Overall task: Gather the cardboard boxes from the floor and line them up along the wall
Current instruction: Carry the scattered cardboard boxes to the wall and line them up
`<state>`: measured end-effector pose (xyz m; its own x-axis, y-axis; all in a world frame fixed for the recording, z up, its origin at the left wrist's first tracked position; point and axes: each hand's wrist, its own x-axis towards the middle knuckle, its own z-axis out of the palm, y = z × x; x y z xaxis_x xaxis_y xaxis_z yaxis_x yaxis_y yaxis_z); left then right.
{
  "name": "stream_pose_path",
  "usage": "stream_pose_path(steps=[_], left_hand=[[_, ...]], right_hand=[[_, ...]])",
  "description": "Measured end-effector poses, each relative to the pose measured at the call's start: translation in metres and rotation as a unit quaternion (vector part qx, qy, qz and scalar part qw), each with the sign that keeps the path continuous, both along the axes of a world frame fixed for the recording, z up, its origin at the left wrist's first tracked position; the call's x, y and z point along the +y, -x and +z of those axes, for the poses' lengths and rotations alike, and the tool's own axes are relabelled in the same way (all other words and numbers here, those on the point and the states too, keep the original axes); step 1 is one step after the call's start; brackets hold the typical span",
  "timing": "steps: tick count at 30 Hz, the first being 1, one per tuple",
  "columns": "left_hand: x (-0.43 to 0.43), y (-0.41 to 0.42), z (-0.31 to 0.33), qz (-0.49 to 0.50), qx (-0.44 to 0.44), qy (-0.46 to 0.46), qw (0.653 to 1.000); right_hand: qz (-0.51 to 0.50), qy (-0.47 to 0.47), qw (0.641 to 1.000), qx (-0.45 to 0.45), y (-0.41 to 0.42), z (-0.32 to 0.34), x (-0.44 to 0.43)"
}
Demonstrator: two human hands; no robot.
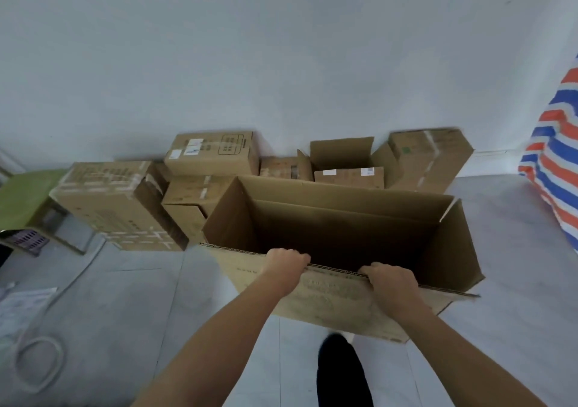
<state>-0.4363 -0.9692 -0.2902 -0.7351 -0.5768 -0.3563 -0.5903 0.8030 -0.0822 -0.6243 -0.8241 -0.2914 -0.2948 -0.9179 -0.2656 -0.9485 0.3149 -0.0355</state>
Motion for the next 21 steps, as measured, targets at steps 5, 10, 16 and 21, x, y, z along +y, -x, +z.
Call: stream_pose_path(steps=[5, 10, 16, 21], left_hand=[[-0.108, 0.062, -0.049, 0.006, -0.051, -0.051, 0.997], [-0.210, 0.115, -0.116, 0.021, -0.084, -0.096, 0.992], [-0.297, 0.151, -0.199, 0.026, -0.075, -0.138, 0.987], [-0.360, 0.167, -0.288, 0.041, -0.061, -0.132, 0.988]], right_hand=[[0.002, -0.025, 0.999, -0.020, 0.063, -0.064, -0.112], [0.011, -0.070, 0.997, -0.021, 0.119, -0.129, -0.217], [0.028, -0.117, 0.993, -0.022, 0.159, -0.208, -0.312], [0.012, -0.129, 0.991, -0.024, 0.172, -0.299, -0.383]])
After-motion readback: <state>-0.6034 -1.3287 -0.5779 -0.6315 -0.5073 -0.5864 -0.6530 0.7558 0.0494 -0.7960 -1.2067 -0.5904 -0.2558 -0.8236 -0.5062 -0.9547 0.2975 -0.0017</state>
